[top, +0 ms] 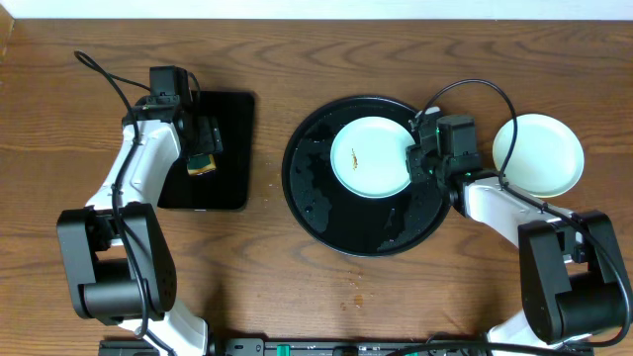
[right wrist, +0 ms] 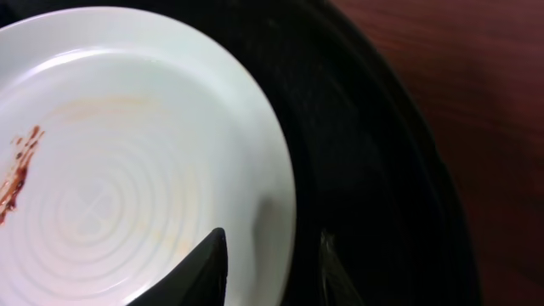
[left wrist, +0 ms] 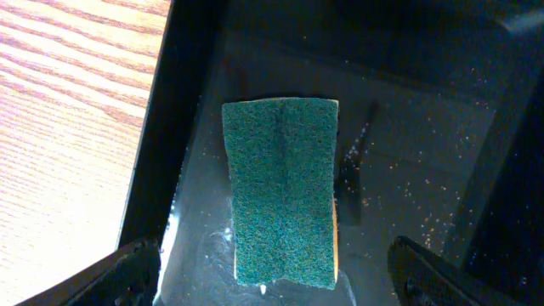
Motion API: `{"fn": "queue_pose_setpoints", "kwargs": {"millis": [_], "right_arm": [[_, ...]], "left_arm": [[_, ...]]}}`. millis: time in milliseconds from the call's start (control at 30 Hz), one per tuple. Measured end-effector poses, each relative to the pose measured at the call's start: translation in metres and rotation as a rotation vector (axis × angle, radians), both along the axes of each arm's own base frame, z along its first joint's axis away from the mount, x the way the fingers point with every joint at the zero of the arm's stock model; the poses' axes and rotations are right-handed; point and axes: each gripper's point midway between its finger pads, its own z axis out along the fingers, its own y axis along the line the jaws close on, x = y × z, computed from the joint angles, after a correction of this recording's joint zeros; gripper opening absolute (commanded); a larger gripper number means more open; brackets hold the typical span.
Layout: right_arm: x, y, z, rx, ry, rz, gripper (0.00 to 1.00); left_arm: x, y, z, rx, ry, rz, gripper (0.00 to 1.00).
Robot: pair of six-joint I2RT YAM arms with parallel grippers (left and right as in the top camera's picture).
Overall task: Clean dirty plates on tray and stack at the side
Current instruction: 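Grasp the rim of the white plate on the round tray with the right gripper, then grasp the sponge on the black tray with the left gripper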
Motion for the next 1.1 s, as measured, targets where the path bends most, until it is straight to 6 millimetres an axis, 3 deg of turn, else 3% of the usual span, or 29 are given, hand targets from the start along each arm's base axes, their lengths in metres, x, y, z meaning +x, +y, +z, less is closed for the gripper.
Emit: {"fn": "queue_pose_setpoints", "kwargs": {"millis": [200,433,733,1000,1033,1100], "right_arm": [[-0.004,-0.004,-0.004,0.019,0.035,-0.058,0.32],[-0.004,-0.004,-0.022,0.044,0.075,-0.099,0.13],[0.004,-0.001,-0.023,0.059,0.056,-0.102,0.12],[0.005,0.000,-0.021,0.066,0.051,-0.108,0.06],[0.005,0.000,-0.021,0.066,0.050,-0.108,0.06],[0.005,0.000,-0.021,0.066,0.049,-0.108,0.06]], "left_arm": [[0.000,0.000,0.000,0.000,0.000,0.000,0.86],[0.007,0.000,0.002,0.001,-0.029,0.000,0.86],[0.010,-0.014,0.000,-0.075,-0.038,-0.030,0.85],[0.011,-0.004,-0.046,-0.032,0.045,-0.010,0.85],[0.013,-0.003,-0.053,-0.028,0.050,-0.008,0.82],[0.018,-0.004,-0.063,-0.032,0.045,-0.005,0.63]]}}
